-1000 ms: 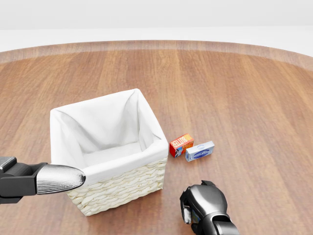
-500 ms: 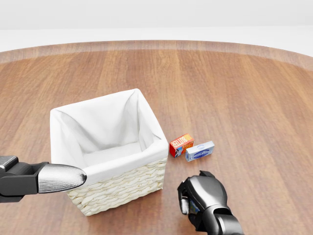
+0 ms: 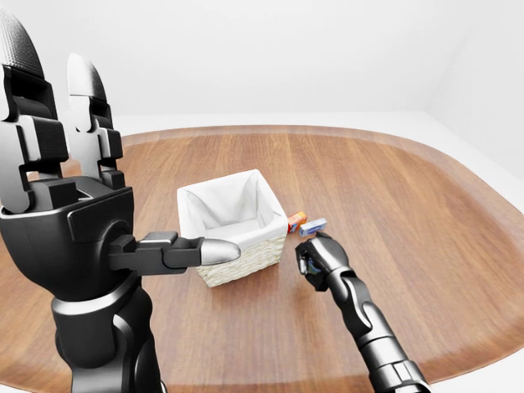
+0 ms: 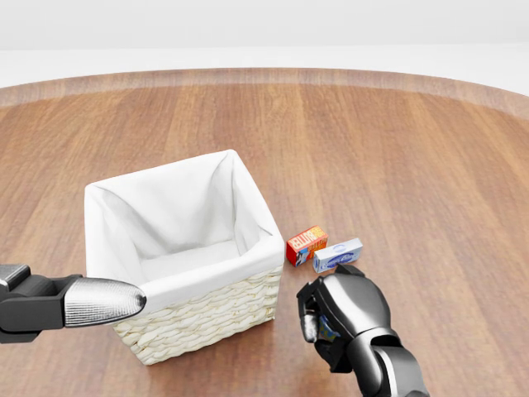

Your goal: Pick up the alphabet soup and put it in the basket.

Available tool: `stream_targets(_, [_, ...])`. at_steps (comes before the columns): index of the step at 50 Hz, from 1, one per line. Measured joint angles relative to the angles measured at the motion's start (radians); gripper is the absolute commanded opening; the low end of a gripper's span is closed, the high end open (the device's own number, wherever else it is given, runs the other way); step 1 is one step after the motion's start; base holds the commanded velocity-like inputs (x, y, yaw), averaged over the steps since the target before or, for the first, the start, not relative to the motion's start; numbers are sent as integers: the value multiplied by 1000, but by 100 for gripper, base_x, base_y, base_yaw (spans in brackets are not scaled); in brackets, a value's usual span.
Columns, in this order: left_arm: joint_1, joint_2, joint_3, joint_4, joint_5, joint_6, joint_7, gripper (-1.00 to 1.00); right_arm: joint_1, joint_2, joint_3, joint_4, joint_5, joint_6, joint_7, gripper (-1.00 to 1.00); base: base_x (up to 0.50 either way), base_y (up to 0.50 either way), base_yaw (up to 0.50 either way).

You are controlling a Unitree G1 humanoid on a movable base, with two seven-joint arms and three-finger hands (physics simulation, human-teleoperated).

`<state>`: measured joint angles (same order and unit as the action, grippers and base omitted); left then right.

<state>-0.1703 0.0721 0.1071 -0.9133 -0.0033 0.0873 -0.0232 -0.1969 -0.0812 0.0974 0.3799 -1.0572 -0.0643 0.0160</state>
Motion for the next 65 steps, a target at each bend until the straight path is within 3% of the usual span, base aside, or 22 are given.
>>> stream_targets(28, [2,-1,1,-1,5,0,-3,100,17,4,-19,-211,26,13,100,-91,0,0,0])
stream_targets(48, [2,-1,1,5,5,0,-2,100,-30,3,-47,-381,60,91,230,-91,0,0,0])
stream_targets(58, [5,-1,-1,8,11,0,-3,100,-73,1,-59,-470,74,152,310,-91,0,0,0])
stream_targets(65, [7,-3,-5,9,15,0,-5,100,-102,0,-66,-522,80,152,354,-91,0,0,0])
